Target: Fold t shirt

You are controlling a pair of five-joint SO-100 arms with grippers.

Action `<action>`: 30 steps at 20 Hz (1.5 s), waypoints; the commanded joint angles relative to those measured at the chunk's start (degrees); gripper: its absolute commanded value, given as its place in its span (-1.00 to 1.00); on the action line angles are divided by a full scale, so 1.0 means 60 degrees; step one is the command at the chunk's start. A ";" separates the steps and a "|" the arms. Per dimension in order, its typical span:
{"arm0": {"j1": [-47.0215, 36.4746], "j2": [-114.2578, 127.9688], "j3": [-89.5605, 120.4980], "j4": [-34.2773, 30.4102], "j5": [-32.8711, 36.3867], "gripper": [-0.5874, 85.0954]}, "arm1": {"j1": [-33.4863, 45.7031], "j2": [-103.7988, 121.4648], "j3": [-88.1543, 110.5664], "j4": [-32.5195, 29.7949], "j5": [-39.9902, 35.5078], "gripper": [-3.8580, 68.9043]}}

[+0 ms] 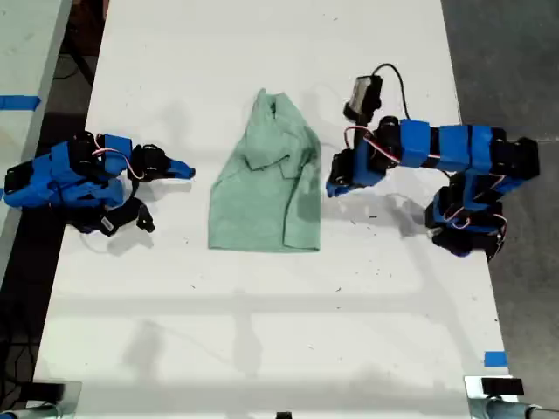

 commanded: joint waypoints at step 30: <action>0.0029 0.0088 0.0044 0.0029 -0.0132 -0.99 | -0.0586 1.4282 1.3623 -0.1948 0.1729 -0.87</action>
